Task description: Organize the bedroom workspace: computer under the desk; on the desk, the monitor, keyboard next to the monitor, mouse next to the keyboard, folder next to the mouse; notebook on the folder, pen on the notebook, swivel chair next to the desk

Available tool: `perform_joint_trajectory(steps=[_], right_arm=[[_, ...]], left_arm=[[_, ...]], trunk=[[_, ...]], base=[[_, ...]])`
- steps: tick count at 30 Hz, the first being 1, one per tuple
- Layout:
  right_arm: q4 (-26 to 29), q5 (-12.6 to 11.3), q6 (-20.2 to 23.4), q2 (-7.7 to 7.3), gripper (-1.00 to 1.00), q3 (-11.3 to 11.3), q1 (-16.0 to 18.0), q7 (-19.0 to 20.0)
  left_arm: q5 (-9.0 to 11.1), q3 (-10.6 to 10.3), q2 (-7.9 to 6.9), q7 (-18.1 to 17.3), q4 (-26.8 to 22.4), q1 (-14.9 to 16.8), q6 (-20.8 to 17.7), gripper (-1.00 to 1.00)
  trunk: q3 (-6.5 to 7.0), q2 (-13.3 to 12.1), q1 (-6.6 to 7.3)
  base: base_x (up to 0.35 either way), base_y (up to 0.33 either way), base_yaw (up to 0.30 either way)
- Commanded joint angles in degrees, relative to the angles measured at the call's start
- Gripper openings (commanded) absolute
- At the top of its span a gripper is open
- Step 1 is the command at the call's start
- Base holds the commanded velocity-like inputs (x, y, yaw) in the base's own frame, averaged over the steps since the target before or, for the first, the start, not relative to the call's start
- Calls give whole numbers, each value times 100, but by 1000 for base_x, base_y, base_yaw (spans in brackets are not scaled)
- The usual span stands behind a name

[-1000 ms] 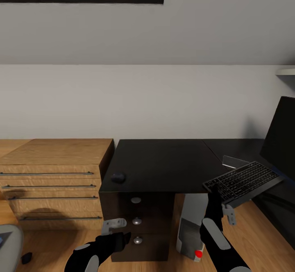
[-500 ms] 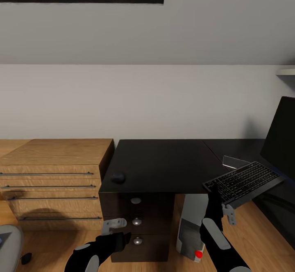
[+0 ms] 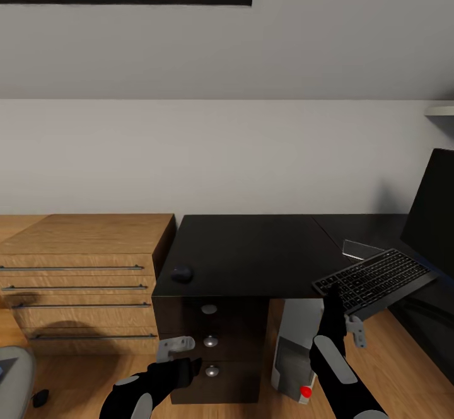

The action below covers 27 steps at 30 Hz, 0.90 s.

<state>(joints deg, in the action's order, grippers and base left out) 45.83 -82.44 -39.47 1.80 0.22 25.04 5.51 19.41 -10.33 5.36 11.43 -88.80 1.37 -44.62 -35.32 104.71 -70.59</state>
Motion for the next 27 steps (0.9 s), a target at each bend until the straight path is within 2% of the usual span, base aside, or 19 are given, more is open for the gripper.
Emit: perform_joint_trajectory(steps=[1, 9, 22, 23, 27], right_arm=[[-2, -62, -20, 2, 100, 1, 3, 57], [0, -62, -34, 3, 100, -117, 4, 62], [-3, -62, -26, 5, 100, -144, 4, 64], [-3, -62, -26, 5, -100, -144, 3, 64], [-3, -62, -30, 9, -100, -145, 1, 64]], left_arm=[[61, -3, 0, 53, -6, 4, -19, 100], [63, -4, 0, 53, -6, 5, -20, 100], [55, -4, 0, 53, -6, 4, -20, 100], [55, -4, 0, 53, -6, 4, -20, 100], [56, -4, 0, 53, -6, 4, -20, 100]], trunk=[[-6, 3, 1], [-6, 3, 1], [-6, 3, 1], [-6, 3, 1], [-6, 3, 1]], base=[[0, 0, 0], [0, 0, 0], [0, 0, 0], [0, 0, 0], [0, 0, 0]])
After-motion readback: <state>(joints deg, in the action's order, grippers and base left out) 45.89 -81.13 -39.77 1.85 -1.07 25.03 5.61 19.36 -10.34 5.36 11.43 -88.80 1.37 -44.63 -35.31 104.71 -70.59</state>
